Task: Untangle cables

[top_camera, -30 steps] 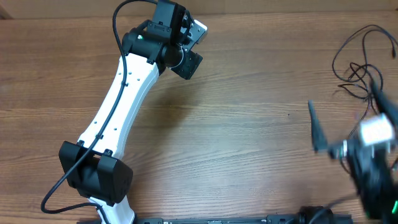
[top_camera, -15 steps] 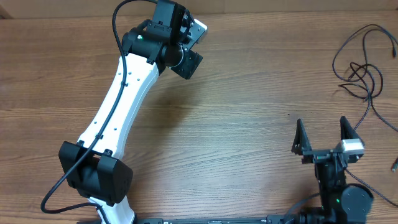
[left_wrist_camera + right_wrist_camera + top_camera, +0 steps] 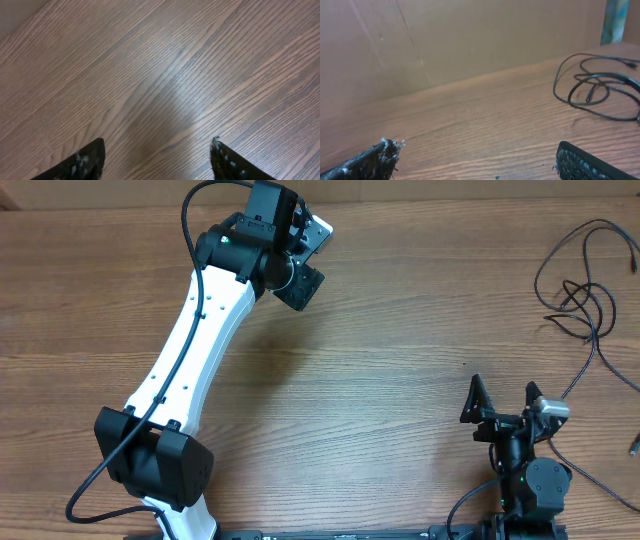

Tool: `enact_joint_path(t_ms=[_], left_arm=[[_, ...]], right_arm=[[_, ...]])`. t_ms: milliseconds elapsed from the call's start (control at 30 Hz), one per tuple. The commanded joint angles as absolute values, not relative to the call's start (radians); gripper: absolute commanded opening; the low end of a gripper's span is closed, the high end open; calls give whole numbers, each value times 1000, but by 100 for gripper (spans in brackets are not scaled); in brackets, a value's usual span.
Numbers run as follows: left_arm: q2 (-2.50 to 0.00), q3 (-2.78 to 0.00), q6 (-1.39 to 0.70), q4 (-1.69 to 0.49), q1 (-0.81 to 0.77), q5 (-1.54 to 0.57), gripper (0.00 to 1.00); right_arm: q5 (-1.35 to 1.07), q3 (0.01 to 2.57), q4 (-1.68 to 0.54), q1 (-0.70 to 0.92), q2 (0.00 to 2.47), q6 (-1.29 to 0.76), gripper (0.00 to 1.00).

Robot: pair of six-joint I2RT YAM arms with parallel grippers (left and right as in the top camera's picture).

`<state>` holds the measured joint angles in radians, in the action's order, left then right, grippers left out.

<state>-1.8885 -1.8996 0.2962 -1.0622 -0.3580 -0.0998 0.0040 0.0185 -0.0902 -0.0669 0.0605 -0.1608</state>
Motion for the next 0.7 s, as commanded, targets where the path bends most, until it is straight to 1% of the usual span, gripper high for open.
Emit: enact_joint_path(t_ms=[0, 100, 267, 433, 567, 667], left_arm=[[-1877, -1893, 315, -1061, -358, -96, 69], [-1877, -1893, 315, -1061, -358, -96, 69], [-1877, -1893, 314, -1061, -359, -97, 72], [-1877, -1893, 308, -1061, -360, -105, 73], [-1877, -1893, 306, -1063, -360, -105, 79], [-1877, -1893, 306, -1066, -360, -105, 80]], right_arm=[[-1, 8, -85, -74, 96, -171, 100], [-1, 9, -84, -74, 136, -171, 100], [-1, 9, -84, -74, 183, -171, 100], [-1, 9, -84, -74, 196, -171, 100], [-1, 8, -84, -74, 196, -171, 100], [-1, 8, -84, -74, 196, -171, 100]])
